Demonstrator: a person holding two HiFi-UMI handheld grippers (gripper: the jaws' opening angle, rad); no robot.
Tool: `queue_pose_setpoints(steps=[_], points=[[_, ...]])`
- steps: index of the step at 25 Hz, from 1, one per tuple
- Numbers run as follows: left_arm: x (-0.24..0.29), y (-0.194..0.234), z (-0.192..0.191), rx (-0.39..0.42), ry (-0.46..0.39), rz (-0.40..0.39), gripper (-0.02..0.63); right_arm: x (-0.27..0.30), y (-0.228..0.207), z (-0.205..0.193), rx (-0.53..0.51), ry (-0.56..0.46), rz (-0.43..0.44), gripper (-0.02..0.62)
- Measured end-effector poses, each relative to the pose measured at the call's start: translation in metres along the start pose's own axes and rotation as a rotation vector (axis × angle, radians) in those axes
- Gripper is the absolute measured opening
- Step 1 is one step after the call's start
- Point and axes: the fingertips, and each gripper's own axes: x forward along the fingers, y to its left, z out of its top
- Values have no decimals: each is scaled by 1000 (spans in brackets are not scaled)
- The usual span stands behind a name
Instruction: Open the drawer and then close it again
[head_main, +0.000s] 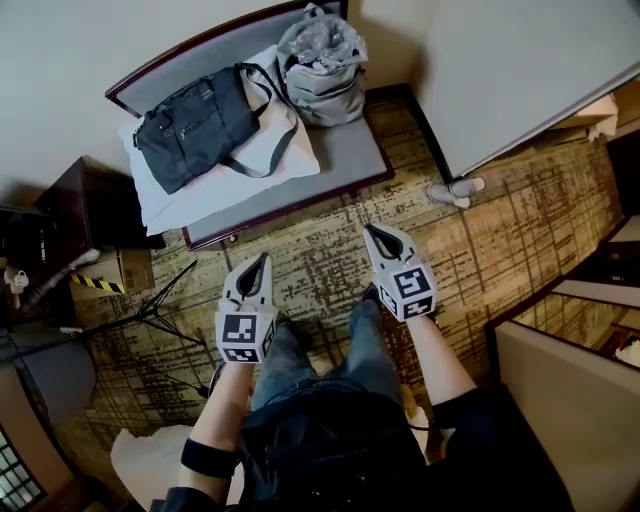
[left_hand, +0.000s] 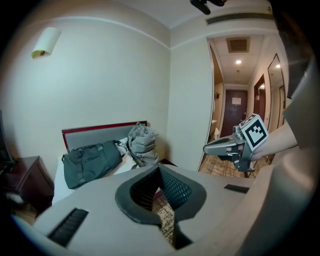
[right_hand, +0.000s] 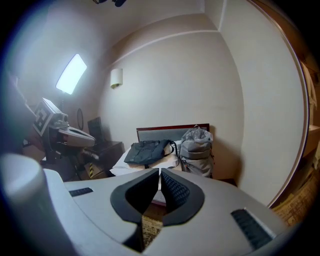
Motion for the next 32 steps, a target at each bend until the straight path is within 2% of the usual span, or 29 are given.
queue_pose_setpoints(steps=[6,11,16,21,23,26,28,32], points=[[42,-2,-33,38,44,-42,0,44,-38,-63,95,43,-105,38],[85,-20,-62,111,78,-111,0,82,-71,-130,202,78,-172,83],[137,-41,-95,100,85,-139,0,120,-101,-195,295,100,-197,125],[193,-53,-135,169,77,-168,0,167,-128,-259,503,59,-208,160],[214,-56,-154,174,75,-168,0,186,-139,-283,592,35,-212,166],[244,-63,-185,185,77,-177,0,211,-151,-319,674,17,-213,167],[265,-69,-204,186,78,-187,0,228,-160,-342,723,8,-216,190],[304,-76,-230,191,74,-190,0,258,-180,-383,856,-27,-242,206]])
